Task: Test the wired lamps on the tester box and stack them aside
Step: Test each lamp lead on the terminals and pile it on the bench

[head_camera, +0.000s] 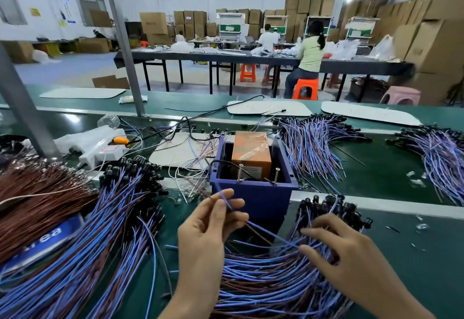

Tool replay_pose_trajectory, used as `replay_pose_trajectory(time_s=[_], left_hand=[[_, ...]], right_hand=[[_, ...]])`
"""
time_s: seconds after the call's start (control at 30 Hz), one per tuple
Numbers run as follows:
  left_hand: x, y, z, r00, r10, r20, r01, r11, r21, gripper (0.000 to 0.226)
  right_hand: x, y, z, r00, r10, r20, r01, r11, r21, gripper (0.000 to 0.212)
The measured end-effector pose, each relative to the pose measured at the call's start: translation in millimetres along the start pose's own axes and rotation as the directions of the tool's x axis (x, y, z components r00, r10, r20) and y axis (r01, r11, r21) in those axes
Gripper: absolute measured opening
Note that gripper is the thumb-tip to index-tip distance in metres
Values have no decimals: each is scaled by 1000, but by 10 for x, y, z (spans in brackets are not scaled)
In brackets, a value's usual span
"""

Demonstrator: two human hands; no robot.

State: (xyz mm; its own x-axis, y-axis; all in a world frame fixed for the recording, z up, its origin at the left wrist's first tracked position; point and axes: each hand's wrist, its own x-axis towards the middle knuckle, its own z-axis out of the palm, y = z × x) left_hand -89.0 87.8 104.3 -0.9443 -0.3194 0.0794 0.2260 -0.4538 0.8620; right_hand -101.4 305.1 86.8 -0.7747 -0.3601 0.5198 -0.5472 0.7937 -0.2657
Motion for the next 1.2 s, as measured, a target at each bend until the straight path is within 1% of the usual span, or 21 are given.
replay_pose_trajectory(time_s=[0.03, 0.07, 0.13, 0.2, 0.27, 0.3, 0.37, 0.43, 0.5, 0.53, 0.57, 0.63, 0.67, 0.73, 0.87, 0.93, 1.03, 1.2], left_hand=[[-16, -25, 16, 999, 20, 38, -22, 998, 61, 23], [-31, -40, 40, 997, 31, 68, -39, 993, 109, 23], [-56, -81, 93, 993, 21, 114, -41, 983, 180, 20], [-74, -100, 138, 989, -17, 149, -13, 981, 194, 17], [-92, -108, 175, 976, -45, 212, -2, 976, 216, 19], [-94, -118, 182, 968, -52, 245, -5, 974, 225, 20], [-84, -133, 184, 958, -91, 271, 25, 971, 238, 24], [-37, -165, 141, 962, -138, 234, 63, 952, 301, 32], [34, -220, 68, 968, -172, 183, 83, 907, 413, 36], [69, -248, 35, 968, -190, 164, 97, 886, 454, 37], [103, -276, 7, 967, -204, 152, 108, 870, 481, 38], [168, -325, -33, 967, -211, 142, 107, 843, 527, 37], [199, -342, -42, 968, -208, 142, 98, 830, 549, 37], [263, -366, -55, 968, -205, 143, 87, 813, 576, 37], [355, -386, -64, 967, -212, 144, 92, 809, 580, 38], [371, -385, -48, 967, -208, 146, 89, 816, 572, 38], [385, -382, -17, 965, -222, 140, 109, 824, 557, 38], [398, -369, -9, 960, -244, 135, 136, 832, 538, 37]], right_hand=[[41, -65, -3, 999, 34, -14, -33, 997, 67, 45], [90, -142, 4, 997, 70, -35, -62, 980, 187, 46], [212, -335, 20, 988, 114, -104, -63, 913, 403, 45], [336, -530, 43, 977, 128, -172, -25, 864, 503, 40], [432, -685, 80, 966, 155, -207, -3, 808, 589, 29], [464, -737, 108, 962, 179, -207, -9, 775, 632, 23], [497, -803, 175, 949, 276, -154, -83, 687, 722, 17], [498, -814, 271, 898, 434, -80, -197, 557, 807, 19], [486, -766, 388, 800, 600, 0, -321, 428, 845, 38], [484, -733, 443, 755, 654, 43, -379, 382, 843, 45], [483, -695, 499, 722, 687, 86, -428, 345, 835, 46], [495, -632, 603, 664, 732, 151, -495, 280, 822, 32], [500, -606, 642, 642, 750, 162, -520, 270, 810, 23], [504, -560, 714, 620, 773, 131, -546, 305, 781, 28], [540, -572, 740, 629, 778, -14, -512, 427, 745, 33], [568, -582, 748, 622, 780, -70, -501, 465, 730, 24], [599, -588, 778, 599, 796, -89, -508, 463, 726, 18], [597, -574, 828, 577, 813, -79, -518, 439, 734, 21]])
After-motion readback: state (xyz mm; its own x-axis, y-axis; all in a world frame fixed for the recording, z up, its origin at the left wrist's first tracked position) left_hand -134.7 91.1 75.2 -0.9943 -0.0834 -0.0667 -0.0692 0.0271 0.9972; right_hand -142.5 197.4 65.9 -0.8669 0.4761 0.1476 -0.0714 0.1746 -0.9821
